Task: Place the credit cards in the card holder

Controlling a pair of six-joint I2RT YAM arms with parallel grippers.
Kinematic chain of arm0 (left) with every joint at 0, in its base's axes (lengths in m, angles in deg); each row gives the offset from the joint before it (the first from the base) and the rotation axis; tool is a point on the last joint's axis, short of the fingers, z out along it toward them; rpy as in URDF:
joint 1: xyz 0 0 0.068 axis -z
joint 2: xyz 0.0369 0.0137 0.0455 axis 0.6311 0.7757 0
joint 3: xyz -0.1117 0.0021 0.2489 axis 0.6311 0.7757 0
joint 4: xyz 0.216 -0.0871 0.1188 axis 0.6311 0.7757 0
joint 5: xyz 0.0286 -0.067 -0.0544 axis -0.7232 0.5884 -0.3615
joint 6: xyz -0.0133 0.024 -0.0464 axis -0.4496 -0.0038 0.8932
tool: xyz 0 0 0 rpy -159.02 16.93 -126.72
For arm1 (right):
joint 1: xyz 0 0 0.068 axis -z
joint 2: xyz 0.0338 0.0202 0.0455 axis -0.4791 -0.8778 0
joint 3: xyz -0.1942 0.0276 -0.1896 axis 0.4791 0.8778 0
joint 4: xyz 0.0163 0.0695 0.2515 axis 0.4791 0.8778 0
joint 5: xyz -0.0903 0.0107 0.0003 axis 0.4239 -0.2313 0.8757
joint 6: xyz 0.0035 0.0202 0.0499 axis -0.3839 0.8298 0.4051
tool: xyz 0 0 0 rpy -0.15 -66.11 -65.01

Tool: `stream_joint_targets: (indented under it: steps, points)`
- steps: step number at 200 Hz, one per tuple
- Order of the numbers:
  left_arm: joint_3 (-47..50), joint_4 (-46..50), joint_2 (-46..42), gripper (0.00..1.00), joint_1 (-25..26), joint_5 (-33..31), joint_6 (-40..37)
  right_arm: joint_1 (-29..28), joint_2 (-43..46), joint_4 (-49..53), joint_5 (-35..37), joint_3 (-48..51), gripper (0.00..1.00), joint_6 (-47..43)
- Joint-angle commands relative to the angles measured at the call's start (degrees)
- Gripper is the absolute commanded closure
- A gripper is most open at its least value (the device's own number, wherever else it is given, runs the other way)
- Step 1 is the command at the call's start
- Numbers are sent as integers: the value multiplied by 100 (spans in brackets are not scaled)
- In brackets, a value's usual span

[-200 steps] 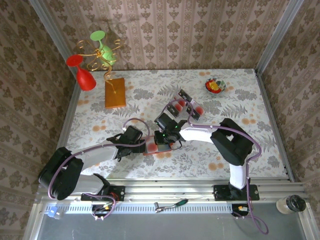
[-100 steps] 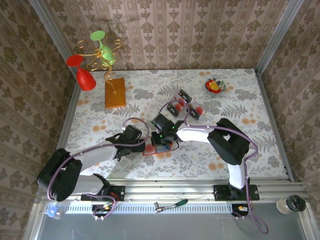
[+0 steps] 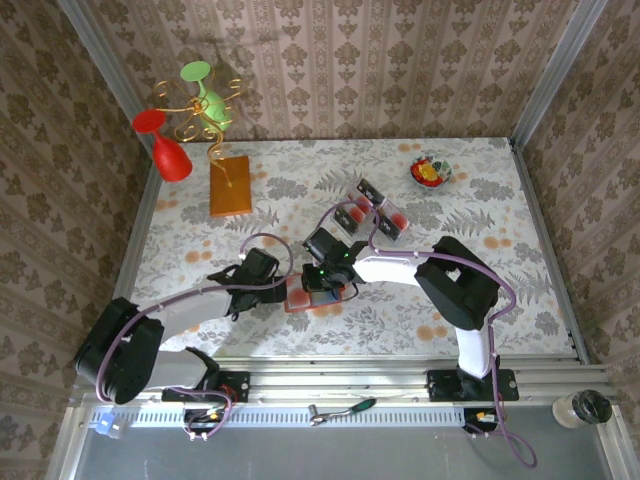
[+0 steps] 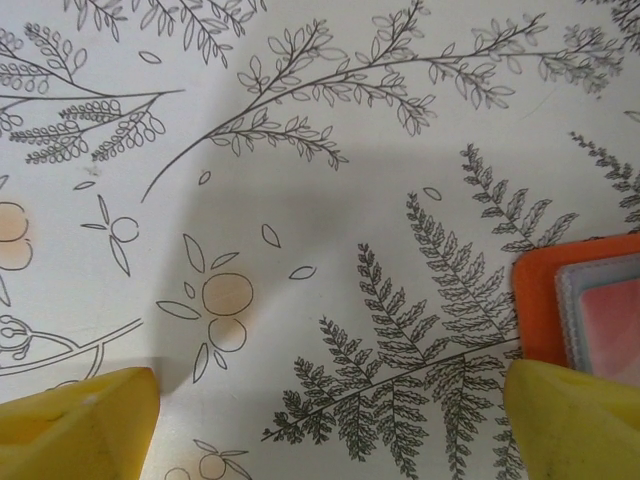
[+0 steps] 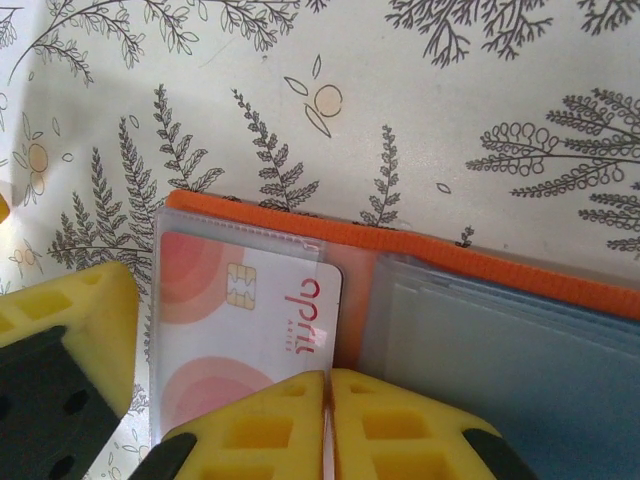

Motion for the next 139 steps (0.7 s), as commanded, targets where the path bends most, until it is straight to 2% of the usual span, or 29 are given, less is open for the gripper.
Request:
stream_joint_targets:
  steps: [1,39,139]
  points:
    - [32,-44,176,10,-23,85,-28,-51,184,141,-4,-50,87,5]
    - [67,-118,205,10,-21,91,-27,-51,340,225,107,-22,87,-43]
    - [49,-117,205,10,-21,95,-57,-93,81,15,-57,90,88,85]
